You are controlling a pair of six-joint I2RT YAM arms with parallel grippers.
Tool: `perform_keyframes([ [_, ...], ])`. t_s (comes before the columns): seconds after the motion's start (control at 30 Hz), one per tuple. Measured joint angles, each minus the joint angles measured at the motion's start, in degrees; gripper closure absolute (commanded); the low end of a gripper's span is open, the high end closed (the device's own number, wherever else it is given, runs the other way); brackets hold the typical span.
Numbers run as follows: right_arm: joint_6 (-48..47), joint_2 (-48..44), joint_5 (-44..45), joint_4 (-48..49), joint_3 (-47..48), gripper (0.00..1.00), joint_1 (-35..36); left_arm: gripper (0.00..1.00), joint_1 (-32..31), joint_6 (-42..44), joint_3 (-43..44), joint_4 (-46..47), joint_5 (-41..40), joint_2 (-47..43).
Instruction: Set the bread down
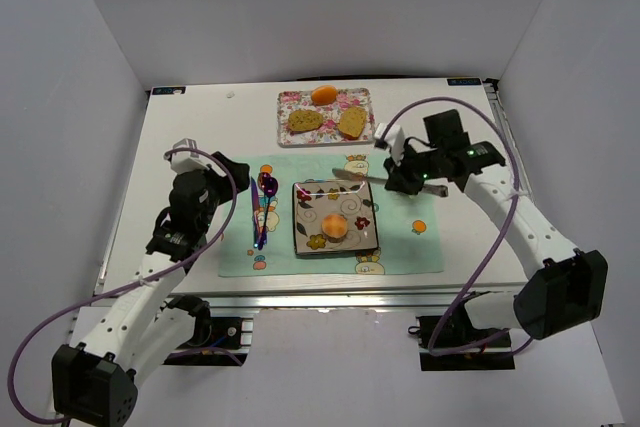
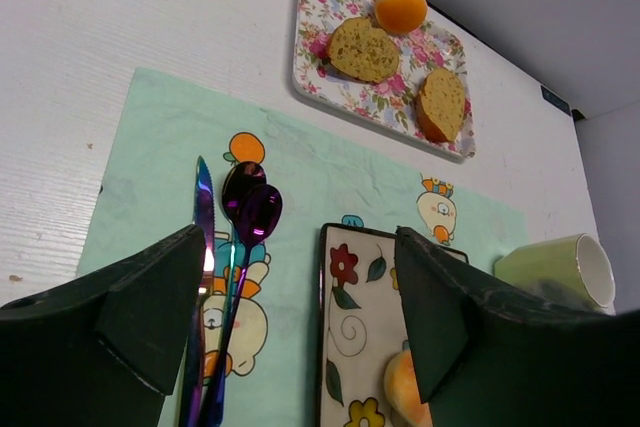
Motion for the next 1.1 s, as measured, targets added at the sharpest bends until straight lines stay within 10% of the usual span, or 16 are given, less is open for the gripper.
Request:
perform_keyframes([
  [0.17, 9.53, 1.16, 1.05, 6.67, 2.69, 1.0, -11.78, 0.46, 0.0, -0.37, 0.0, 0.55, 0.76, 0.83],
  [0.27, 16.2, 2.4, 3.65, 10.38, 3.48, 1.0, -20.57, 0.84, 0.0, -0.85, 0.0, 1.2, 1.44, 1.01],
  [0.33, 20.28, 3.39, 6.99, 12.81, 2.97, 1.0, -25.53, 0.88, 0.0, -0.85, 0.0, 1.68, 1.79, 1.18],
  [0.57, 32.54, 5.11, 20.96, 28.52, -15.37, 0.95, -30.1, 0.63, 0.0, -0.7, 0.0, 2.14, 2.34, 3.15],
  [0.73, 35.12, 11.5, 27.19, 37.99, -23.61, 0.75, -30.03, 0.12, 0.0, 0.46, 0.5, 1.73, 2.34, 4.74],
  [1.0, 31.95, 18.8, 27.28, 44.48, -21.9, 0.14, -31.43, 0.04, 0.0, 0.13, 0.59, 1.51, 1.68, 3.98],
  [1.1, 30.34, 19.15, 26.71, 43.01, -20.0, 0.11, -32.2, 0.02, 0.0, 0.11, 0.61, 0.96, 1.6, 3.23],
])
